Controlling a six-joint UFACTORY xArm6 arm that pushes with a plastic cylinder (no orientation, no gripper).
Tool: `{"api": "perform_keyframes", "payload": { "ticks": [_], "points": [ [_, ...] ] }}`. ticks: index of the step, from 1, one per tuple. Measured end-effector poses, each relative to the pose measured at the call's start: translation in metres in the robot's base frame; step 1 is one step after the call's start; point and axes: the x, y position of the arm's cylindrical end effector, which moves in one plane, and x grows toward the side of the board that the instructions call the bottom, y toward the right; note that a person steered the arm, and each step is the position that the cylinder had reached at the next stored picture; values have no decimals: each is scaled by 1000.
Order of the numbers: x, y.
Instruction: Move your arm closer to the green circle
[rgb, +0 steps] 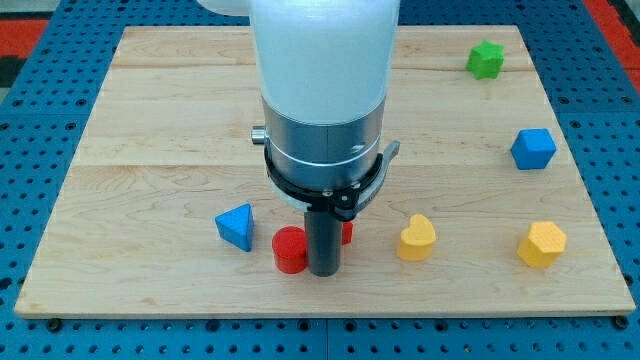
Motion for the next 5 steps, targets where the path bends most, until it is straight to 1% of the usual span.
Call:
{"api": "perform_keyframes", "payload": {
  "ticks": [1, 2, 3, 5],
  "points": [
    [14, -21],
    [19, -76],
    [19, -115],
    [12, -115]
  ]
}}
